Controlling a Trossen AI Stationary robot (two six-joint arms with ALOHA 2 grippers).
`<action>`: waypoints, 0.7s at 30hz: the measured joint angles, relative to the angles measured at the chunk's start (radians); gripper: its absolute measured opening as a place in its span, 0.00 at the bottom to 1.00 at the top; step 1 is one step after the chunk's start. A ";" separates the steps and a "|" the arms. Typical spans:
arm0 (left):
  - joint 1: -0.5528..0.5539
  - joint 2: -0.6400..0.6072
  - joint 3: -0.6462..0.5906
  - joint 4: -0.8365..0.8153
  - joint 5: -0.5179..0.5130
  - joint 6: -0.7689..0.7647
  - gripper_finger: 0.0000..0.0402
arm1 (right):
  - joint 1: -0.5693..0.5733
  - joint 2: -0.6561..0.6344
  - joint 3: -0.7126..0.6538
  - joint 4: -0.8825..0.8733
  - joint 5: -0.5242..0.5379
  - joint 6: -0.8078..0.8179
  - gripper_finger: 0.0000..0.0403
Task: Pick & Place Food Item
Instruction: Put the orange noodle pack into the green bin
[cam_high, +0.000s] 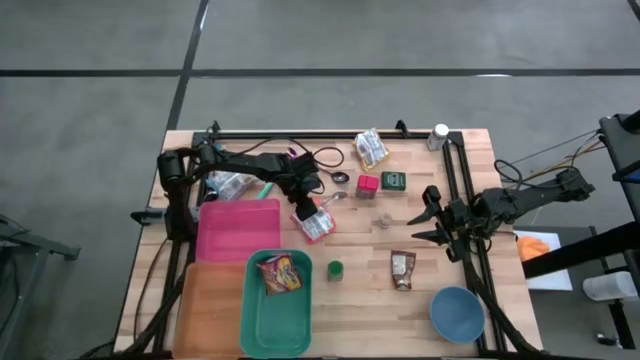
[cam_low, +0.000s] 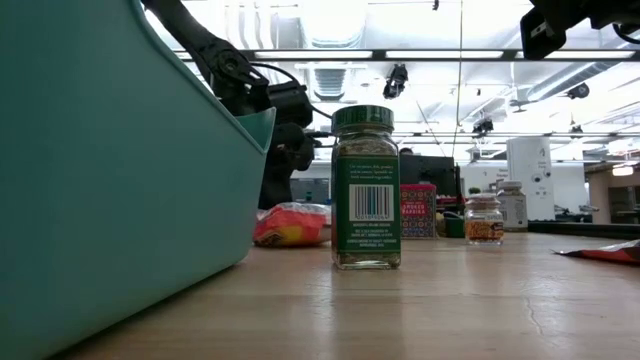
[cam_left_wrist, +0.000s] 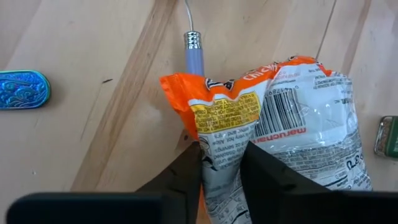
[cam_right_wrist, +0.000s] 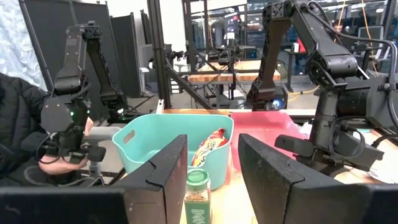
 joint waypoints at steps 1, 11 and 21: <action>0.000 0.000 0.000 0.001 0.000 0.000 0.22 | 0.000 0.000 0.000 0.000 0.000 0.000 0.35; 0.000 -0.003 -0.001 0.005 -0.001 0.000 0.18 | 0.000 0.000 0.000 0.000 0.000 0.000 0.35; -0.004 -0.075 -0.004 0.001 -0.040 0.001 0.17 | 0.000 0.000 0.000 0.000 0.000 0.000 0.35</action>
